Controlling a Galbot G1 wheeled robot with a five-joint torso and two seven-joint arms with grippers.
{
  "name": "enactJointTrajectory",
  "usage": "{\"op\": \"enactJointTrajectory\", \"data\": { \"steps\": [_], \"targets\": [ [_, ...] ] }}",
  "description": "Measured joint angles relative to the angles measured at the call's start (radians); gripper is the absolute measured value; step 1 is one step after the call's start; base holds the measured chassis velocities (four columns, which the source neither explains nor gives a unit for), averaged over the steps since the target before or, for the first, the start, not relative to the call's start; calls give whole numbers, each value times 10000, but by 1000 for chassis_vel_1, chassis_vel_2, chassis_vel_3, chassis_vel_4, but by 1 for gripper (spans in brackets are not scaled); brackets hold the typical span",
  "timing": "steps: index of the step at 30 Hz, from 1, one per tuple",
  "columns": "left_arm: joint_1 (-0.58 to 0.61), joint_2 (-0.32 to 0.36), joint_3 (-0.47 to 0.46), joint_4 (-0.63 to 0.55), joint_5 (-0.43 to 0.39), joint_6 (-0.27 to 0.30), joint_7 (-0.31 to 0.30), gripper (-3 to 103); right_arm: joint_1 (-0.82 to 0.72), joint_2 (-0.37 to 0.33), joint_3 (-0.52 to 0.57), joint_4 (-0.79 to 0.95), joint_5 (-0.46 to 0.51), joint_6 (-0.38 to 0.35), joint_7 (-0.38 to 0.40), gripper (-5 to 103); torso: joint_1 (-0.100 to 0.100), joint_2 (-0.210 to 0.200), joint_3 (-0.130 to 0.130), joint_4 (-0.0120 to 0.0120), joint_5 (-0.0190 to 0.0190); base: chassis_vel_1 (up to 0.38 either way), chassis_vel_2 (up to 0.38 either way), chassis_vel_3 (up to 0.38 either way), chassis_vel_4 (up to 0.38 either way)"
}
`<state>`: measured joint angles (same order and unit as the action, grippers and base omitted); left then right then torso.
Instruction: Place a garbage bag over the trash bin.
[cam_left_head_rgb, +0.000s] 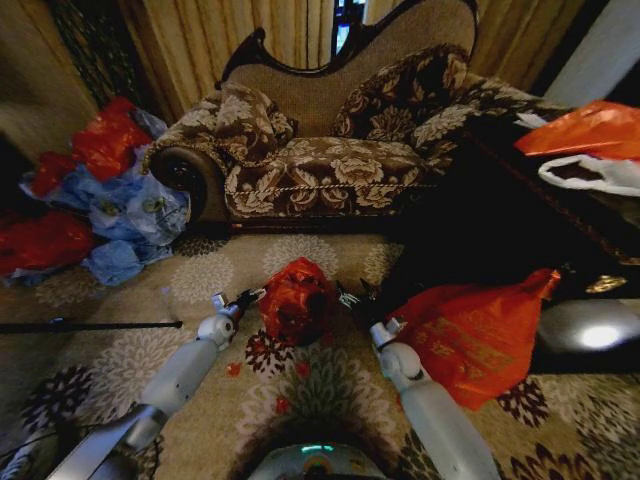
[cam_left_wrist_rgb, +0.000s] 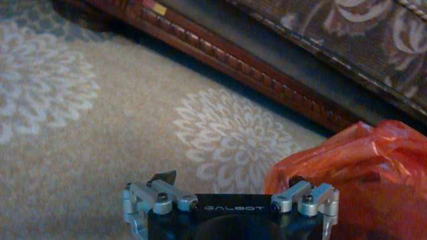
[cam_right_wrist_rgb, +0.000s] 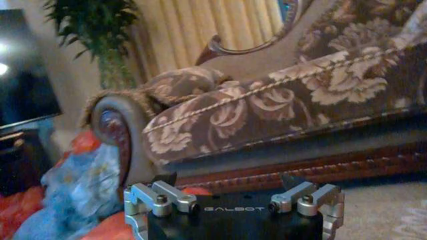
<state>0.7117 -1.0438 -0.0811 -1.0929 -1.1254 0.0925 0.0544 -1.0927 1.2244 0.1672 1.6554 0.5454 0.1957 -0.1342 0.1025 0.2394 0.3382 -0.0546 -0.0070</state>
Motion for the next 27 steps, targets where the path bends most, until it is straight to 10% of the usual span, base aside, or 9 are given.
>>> {"op": "enactJointTrajectory", "data": {
  "steps": [10,27],
  "targets": [
    [465,530,-207,-1095,-760,247,-300,100,-1046,-120,-113,274,-2267,790,-606,100,0,0,1,6,3,0,0,0,0],
    [-1939,-968,837,1931,36,92,-528,93,-1052,23,-1114,-20,-2828,988,-593,100,3,-2,3,-2,-1,0,0,0,0]
  ]
}}
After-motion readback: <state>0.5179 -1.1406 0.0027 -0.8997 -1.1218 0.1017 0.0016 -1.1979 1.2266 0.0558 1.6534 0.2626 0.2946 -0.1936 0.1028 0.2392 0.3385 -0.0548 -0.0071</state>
